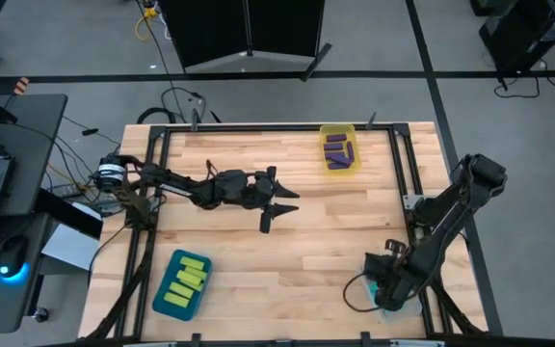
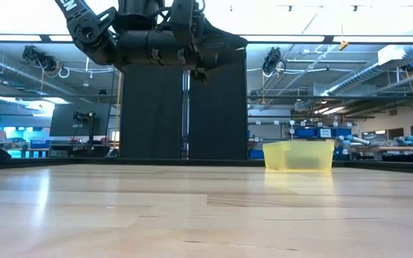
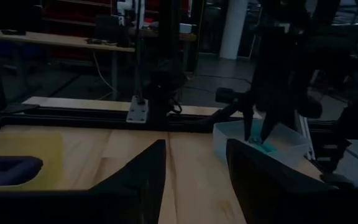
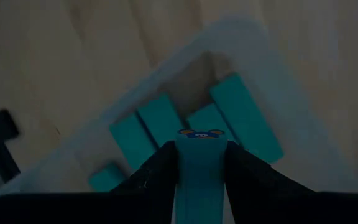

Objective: Sort blocks
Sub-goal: Put the light blue block into the transparent bin

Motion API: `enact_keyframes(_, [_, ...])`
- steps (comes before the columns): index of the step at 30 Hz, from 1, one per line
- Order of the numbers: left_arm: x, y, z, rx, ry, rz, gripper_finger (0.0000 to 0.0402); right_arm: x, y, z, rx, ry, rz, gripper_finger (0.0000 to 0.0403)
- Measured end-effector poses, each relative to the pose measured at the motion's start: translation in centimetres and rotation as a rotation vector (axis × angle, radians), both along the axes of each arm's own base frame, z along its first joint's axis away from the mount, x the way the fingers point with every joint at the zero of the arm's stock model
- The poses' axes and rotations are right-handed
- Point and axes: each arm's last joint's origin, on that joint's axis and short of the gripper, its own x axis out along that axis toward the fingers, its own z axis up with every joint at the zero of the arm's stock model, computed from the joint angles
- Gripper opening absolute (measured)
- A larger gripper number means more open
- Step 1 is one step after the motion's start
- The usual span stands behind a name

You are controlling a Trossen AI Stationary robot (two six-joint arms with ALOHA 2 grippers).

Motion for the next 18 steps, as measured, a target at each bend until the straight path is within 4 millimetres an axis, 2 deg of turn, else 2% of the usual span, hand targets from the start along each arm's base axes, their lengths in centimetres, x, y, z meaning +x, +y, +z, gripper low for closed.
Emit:
enact_keyframes(9, [-0.1, 0.6, 0.0, 0.001, 0.001, -0.031, 0.0178, 0.4, 1.0, -2.1, -0.018, 0.096, 0.056, 0.0117])
enact_keyframes(18, [-0.1, 0.8, 0.0, 0.001, 0.003, -0.026, 0.0178, 0.4, 0.8, -4.4, -0.07, 0.148, 0.138, 0.0122])
